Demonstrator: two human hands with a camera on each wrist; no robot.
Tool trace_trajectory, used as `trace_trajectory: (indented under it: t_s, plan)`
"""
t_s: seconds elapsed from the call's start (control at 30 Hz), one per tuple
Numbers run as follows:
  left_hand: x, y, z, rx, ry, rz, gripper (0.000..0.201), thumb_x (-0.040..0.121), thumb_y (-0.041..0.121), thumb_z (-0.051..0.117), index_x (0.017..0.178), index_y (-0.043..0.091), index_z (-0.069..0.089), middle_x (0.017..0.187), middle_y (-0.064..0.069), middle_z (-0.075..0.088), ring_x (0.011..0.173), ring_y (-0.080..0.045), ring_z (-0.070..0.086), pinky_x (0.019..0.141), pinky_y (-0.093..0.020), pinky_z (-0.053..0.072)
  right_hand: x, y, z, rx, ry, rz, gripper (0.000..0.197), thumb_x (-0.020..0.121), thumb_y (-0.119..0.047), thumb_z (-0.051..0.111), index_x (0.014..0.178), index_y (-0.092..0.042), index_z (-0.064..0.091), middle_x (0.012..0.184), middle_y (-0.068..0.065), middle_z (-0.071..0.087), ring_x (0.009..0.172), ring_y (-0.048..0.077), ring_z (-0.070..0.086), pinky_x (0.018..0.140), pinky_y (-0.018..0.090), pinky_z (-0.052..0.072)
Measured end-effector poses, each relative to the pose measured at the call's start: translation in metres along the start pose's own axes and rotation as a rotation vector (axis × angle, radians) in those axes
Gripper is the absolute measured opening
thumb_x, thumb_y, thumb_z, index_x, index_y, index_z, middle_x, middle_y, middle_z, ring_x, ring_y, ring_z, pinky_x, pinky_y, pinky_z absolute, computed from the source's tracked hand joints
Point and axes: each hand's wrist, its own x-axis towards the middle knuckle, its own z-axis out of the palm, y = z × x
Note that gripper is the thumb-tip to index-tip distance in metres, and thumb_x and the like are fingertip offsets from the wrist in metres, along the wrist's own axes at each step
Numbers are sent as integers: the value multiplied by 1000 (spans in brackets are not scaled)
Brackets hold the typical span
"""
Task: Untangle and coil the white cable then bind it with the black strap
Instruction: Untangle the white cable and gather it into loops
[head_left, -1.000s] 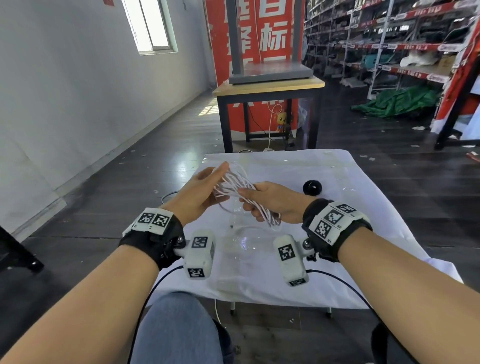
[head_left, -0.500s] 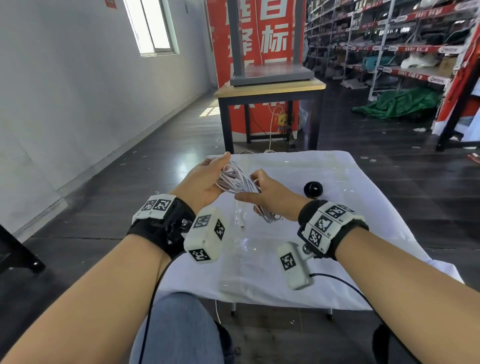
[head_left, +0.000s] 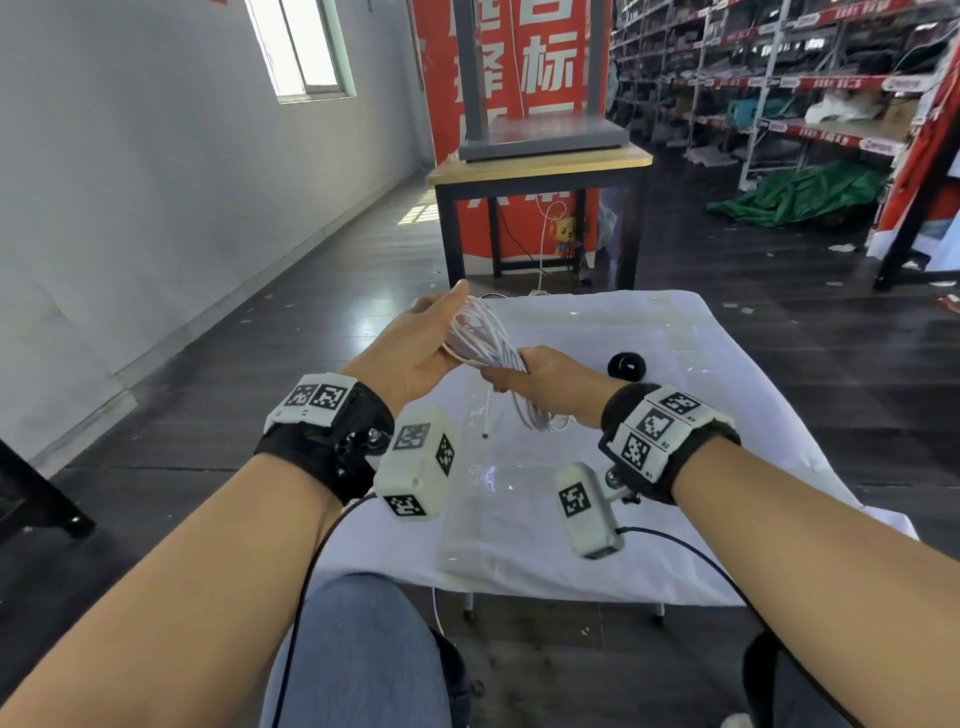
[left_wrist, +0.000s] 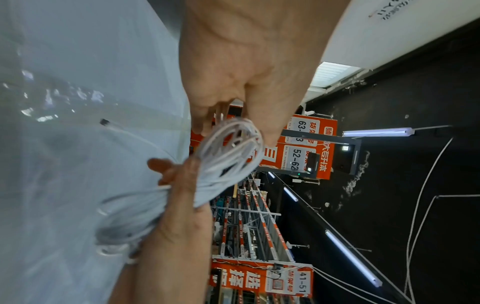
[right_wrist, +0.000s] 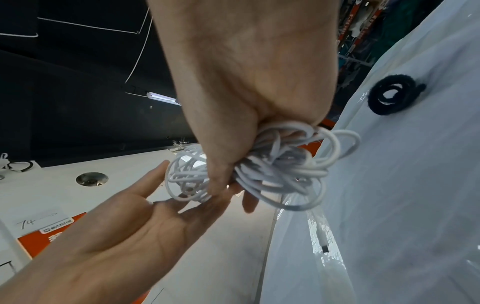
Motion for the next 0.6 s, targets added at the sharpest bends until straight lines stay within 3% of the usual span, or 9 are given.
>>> trace_trajectory:
  t_s: [0.1, 0.2, 0.3, 0.37, 0.47, 0.53, 0.6]
  plan:
    - [-1, -9, -5, 51, -31, 31, 40, 94, 41, 52, 125, 15, 53, 122, -9, 62, 112, -26, 61, 98, -39, 50, -4, 5, -3, 24, 51, 9, 37, 95, -42, 51, 77, -14, 67, 80, 7, 54, 66, 18, 44, 62, 25, 34]
    - [0, -26, -12, 101, -12, 39, 51, 96, 50, 42, 133, 17, 50, 130, -1, 55, 118, -21, 55, 102, -35, 44, -7, 6, -7, 212, 127, 51, 37, 96, -40, 51, 73, -15, 66, 87, 3, 62, 67, 14, 44, 61, 23, 35]
    - [-1, -42, -15, 285, -88, 38, 45, 98, 30, 49, 141, 17, 43, 143, 4, 45, 127, -15, 46, 107, -31, 37, -7, 5, -11, 368, 161, 89, 31, 95, -39, 51, 75, -17, 59, 93, 0, 71, 72, 9, 49, 66, 22, 38]
    - [-3, -48, -14, 508, -190, 48, 54, 93, 15, 55, 144, 21, 38, 149, 6, 38, 135, -13, 36, 112, -32, 27, -6, 3, -13, 418, 175, 101, 30, 95, -41, 52, 76, -18, 60, 97, 1, 73, 75, 10, 51, 67, 23, 38]
    - [-9, -50, -6, 601, -373, 43, 63, 90, 4, 57, 143, 30, 36, 148, 16, 32, 132, -6, 28, 104, -28, 21, -3, -2, -14, 522, 201, 105, 32, 94, -40, 54, 77, -15, 62, 93, 6, 73, 78, 17, 54, 71, 25, 43]
    - [-13, -52, 0, 592, -449, 34, 63, 89, 0, 58, 140, 31, 38, 142, 16, 35, 127, -4, 29, 102, -27, 21, -3, -8, -15, 708, 218, 108, 30, 95, -33, 55, 77, -9, 59, 78, 9, 68, 72, 17, 62, 70, 29, 53]
    - [-15, -57, 5, 651, -488, 22, 44, 89, 2, 59, 128, 21, 53, 136, 6, 49, 121, -7, 40, 100, -26, 25, -3, -11, -15, 933, 232, 92, 30, 96, -25, 53, 76, -3, 54, 73, 13, 60, 70, 22, 68, 70, 36, 59]
